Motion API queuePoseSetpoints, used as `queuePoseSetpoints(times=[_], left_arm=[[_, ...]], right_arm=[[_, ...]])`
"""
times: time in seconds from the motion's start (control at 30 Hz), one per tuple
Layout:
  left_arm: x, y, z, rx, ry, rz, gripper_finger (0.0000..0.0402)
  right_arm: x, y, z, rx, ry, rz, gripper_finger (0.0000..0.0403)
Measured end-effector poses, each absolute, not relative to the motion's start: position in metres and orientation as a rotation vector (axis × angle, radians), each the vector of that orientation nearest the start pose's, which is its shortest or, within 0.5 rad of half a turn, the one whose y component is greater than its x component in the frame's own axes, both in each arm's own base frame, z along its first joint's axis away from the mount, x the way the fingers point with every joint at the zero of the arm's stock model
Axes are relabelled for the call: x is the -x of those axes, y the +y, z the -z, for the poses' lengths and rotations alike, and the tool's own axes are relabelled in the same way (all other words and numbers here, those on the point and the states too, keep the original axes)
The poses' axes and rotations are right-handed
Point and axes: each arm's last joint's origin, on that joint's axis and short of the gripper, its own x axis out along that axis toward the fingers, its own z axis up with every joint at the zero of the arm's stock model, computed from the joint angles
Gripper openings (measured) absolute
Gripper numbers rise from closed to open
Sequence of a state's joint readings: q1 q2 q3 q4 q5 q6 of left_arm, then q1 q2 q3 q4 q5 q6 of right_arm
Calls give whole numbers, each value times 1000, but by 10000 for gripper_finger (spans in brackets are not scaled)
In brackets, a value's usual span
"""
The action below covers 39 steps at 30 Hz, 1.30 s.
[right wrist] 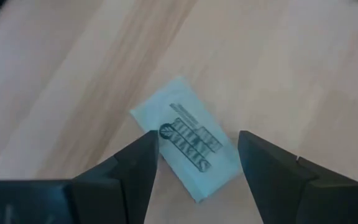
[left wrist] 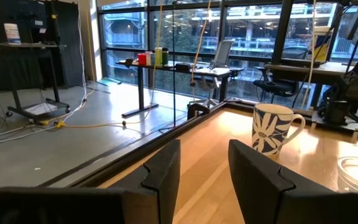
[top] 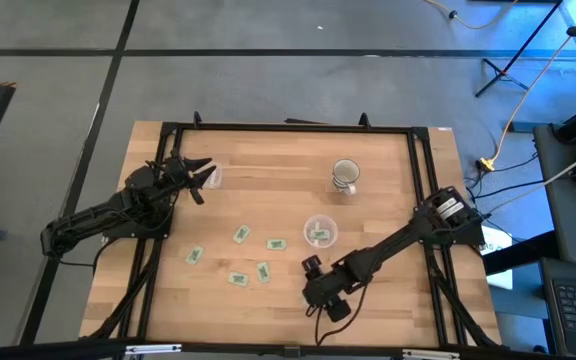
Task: Pick and place Stevia / Truvia into bins
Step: Put the green stevia packet into the circular transparent container
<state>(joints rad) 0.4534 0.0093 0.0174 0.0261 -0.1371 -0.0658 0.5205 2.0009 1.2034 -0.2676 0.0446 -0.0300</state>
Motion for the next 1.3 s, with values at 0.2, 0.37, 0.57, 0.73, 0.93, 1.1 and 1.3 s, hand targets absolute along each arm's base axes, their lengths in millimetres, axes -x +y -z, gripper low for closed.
queuePoseSetpoints(times=[0.2, 0.37, 0.57, 0.73, 0.93, 1.1, 1.3], left_arm=[[-85, 46, -171, 58, -53, -589, 130], [-85, 46, -171, 58, -54, -589, 130], [-85, 46, -171, 58, -53, -589, 130], [-85, 46, -171, 58, -54, -589, 130], [-85, 46, -171, 58, -54, -589, 130], [-85, 46, -171, 58, -54, -589, 130], [-85, 46, -171, 58, -54, -590, 130]], right_arm=[[-341, 194, -119, 289, 1049, -419, 226], [-341, 193, -118, 264, 1062, -398, 226], [-340, 193, -117, 266, 1069, -397, 213], [-341, 193, -116, 268, 1069, -396, 181], [-341, 193, -117, 270, 1069, -396, 152], [-344, 195, -121, 269, 1065, -396, 145], [-346, 196, -132, 290, 1139, -387, 144]])
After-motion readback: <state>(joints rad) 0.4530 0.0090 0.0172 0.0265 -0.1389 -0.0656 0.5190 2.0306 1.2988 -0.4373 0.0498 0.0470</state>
